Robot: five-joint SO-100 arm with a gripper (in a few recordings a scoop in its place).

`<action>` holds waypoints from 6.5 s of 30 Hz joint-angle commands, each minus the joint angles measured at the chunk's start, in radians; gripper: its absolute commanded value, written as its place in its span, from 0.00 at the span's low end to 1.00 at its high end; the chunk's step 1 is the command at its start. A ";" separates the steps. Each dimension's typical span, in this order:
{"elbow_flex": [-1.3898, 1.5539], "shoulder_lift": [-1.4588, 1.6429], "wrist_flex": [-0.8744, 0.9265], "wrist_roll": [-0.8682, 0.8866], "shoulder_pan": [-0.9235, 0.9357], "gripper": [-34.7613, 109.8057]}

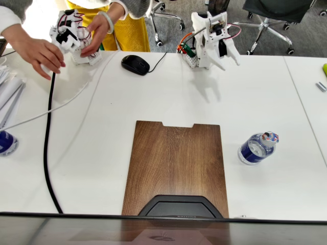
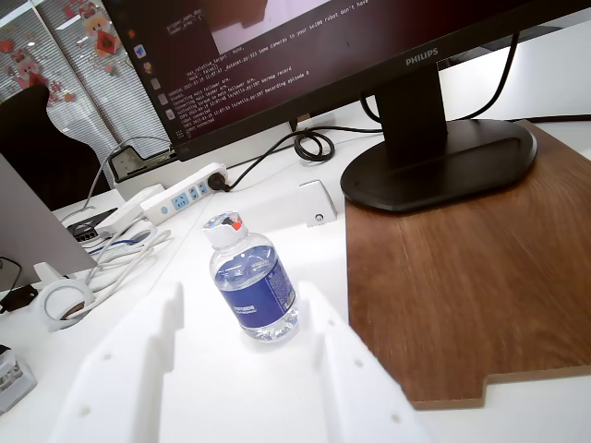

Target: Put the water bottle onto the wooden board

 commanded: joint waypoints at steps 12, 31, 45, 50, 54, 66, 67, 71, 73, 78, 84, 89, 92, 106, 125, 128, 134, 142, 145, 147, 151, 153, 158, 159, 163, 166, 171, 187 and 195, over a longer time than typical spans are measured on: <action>-0.117 0.006 0.143 0.135 -0.028 0.40; -0.733 -0.749 0.130 0.066 -0.095 0.40; -0.827 -1.054 -0.075 -0.256 -0.137 0.40; -0.827 -1.111 -0.193 -0.321 -0.164 0.40; -0.824 -1.120 -0.190 -0.405 -0.181 0.41; -0.804 -1.143 -0.158 -0.641 -0.121 0.44; -0.807 -1.160 -0.172 -0.658 -0.117 0.44; -0.811 -1.220 -0.265 -0.603 -0.107 0.44; -0.811 -1.239 -0.307 -0.541 -0.100 0.44; -0.813 -1.262 -0.314 -0.523 -0.084 0.44; -0.819 -1.290 -0.314 -0.580 -0.083 0.43; -0.845 -1.325 -0.314 -0.549 -0.075 0.43; -0.853 -1.355 -0.324 -0.549 -0.072 0.43; -0.960 -1.595 -0.463 -0.503 -0.109 0.43; -1.347 -1.990 -0.488 -0.526 -0.146 0.43; -1.399 -2.028 -0.485 -0.528 -0.146 0.43; -1.480 -2.094 -0.477 -0.538 -0.155 0.43; -1.551 -2.161 -0.477 -0.555 -0.166 0.43; -1.569 -2.178 -0.477 -0.560 -0.167 0.43; -1.586 -2.192 -0.477 -0.561 -0.169 0.43; -1.626 -2.226 -0.477 -0.563 -0.169 0.43; -1.652 -2.247 -0.472 -0.568 -0.167 0.43; -1.713 -2.301 -0.468 -0.577 -0.161 0.43; -1.723 -2.312 -0.468 -0.578 -0.160 0.43; -1.759 -2.352 -0.468 -0.584 -0.153 0.43; -1.779 -2.370 -0.468 -0.584 -0.149 0.43; -1.789 -2.379 -0.468 -0.584 -0.146 0.43; -1.792 -2.381 -0.471 -0.588 -0.152 0.24; -1.792 -2.381 -0.474 -0.586 -0.152 0.24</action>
